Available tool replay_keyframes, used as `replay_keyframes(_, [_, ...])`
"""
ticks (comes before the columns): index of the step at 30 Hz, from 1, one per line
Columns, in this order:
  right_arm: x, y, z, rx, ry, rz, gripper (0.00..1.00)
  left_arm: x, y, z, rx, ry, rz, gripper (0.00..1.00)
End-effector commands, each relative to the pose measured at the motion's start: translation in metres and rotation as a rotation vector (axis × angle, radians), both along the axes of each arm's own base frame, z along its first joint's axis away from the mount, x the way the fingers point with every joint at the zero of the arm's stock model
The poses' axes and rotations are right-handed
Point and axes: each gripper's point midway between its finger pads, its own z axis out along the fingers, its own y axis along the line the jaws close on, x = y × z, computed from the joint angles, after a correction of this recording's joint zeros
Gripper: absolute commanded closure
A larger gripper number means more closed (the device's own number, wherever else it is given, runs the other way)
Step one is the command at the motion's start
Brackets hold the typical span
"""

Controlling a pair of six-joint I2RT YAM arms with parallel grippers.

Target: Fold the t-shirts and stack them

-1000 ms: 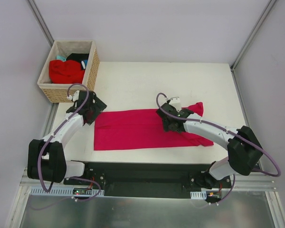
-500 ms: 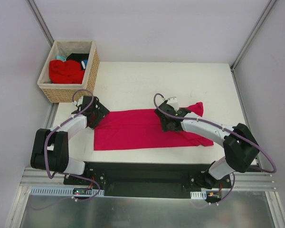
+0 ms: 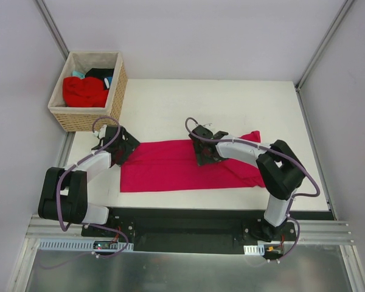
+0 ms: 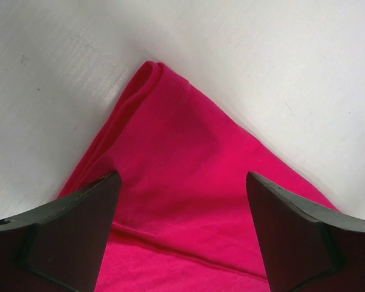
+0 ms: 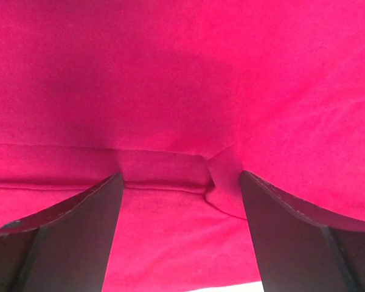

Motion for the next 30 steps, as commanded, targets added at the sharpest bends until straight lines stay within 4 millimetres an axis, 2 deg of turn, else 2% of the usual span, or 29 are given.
replay_keyframes(1, [0.012, 0.006, 0.006, 0.023, -0.018, 0.01, 0.19, -0.023, 0.007, -0.019, 0.01, 0.081, 0.015, 0.14])
replay_keyframes(7, [0.017, -0.012, 0.01, 0.008, -0.04, -0.023, 0.21, -0.024, 0.009, -0.018, 0.014, 0.078, 0.012, 0.15])
replay_keyframes(11, [0.021, -0.024, 0.02, -0.003, -0.072, -0.043, 0.22, -0.024, 0.01, -0.018, 0.012, 0.08, 0.017, 0.14])
replay_keyframes(15, [0.023, -0.032, 0.02, -0.014, -0.076, -0.064, 0.26, -0.025, 0.01, -0.019, 0.013, 0.083, 0.019, 0.14])
replay_keyframes(18, [0.023, -0.038, 0.018, -0.021, -0.073, -0.082, 0.33, -0.025, 0.01, -0.019, 0.014, 0.083, 0.018, 0.15])
replay_keyframes(19, [0.024, -0.039, 0.017, -0.021, -0.073, -0.085, 0.39, -0.025, 0.01, -0.02, 0.015, 0.084, 0.017, 0.15])
replay_keyframes(24, [0.021, -0.04, 0.01, -0.019, -0.05, -0.093, 0.55, -0.024, 0.01, -0.018, 0.014, 0.078, 0.019, 0.15])
replay_keyframes(30, [0.016, -0.042, 0.002, -0.021, -0.031, -0.098, 0.66, -0.025, 0.012, -0.017, 0.016, 0.076, 0.023, 0.15])
